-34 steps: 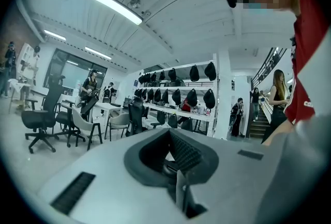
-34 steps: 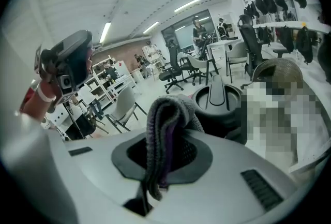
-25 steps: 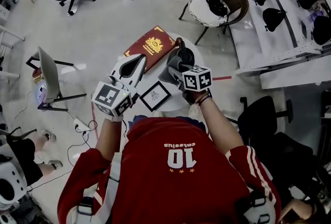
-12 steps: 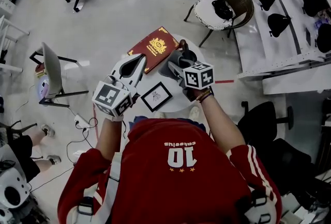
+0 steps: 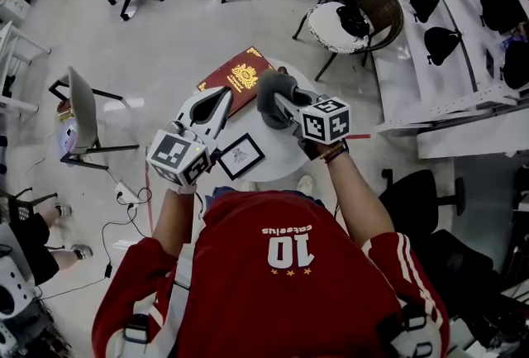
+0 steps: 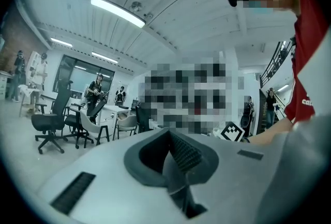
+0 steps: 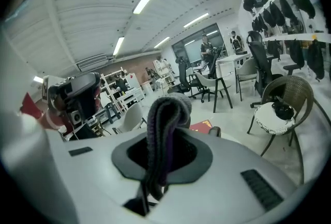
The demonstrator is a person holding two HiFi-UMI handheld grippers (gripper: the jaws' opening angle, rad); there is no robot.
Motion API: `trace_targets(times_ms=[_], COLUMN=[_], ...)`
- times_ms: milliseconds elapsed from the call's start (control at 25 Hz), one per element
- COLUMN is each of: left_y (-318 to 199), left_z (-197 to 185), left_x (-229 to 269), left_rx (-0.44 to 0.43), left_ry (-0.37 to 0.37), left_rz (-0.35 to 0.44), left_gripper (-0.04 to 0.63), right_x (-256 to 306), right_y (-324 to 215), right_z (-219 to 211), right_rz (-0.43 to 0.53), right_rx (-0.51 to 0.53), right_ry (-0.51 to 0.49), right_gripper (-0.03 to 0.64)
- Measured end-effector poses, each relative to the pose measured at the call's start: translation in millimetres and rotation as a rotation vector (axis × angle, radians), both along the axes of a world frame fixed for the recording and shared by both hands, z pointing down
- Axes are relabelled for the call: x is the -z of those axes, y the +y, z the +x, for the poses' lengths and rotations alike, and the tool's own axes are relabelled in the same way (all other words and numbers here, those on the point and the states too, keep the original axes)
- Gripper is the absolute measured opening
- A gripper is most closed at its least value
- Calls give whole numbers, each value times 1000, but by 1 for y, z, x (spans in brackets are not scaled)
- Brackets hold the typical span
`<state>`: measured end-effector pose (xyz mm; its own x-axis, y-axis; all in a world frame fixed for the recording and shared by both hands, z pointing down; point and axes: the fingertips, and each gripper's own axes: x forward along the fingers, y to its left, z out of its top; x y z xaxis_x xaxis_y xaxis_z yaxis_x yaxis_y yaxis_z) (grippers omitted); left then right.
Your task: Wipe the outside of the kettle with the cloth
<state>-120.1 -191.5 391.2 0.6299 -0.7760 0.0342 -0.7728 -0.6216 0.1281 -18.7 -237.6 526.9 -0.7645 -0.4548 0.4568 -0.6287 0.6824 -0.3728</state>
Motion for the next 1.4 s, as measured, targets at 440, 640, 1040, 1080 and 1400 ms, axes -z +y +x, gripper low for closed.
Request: trace_targets(times_ms=[440, 640, 1040, 1080, 1400], left_y=[-3, -5, -1, 0, 16], left_z=[54, 70, 83, 82, 78], left_x=[2, 2, -3, -3, -6], left_rx=[40, 80, 222, 238, 379], left_ry=[-26, -39, -71, -73, -98], left_rz=[-23, -32, -53, -53, -56], left_gripper=[8, 6, 8, 8, 8], right_x=[20, 15, -35, -41, -88], right_y=[-30, -48, -77, -78, -85], right_z=[91, 133, 158, 156, 128], right_rz=[44, 56, 57, 63, 171], right_rx=[-66, -84, 54, 79, 368], right_ry=[-58, -41, 54, 65, 226], right_gripper=[55, 55, 55, 55, 54])
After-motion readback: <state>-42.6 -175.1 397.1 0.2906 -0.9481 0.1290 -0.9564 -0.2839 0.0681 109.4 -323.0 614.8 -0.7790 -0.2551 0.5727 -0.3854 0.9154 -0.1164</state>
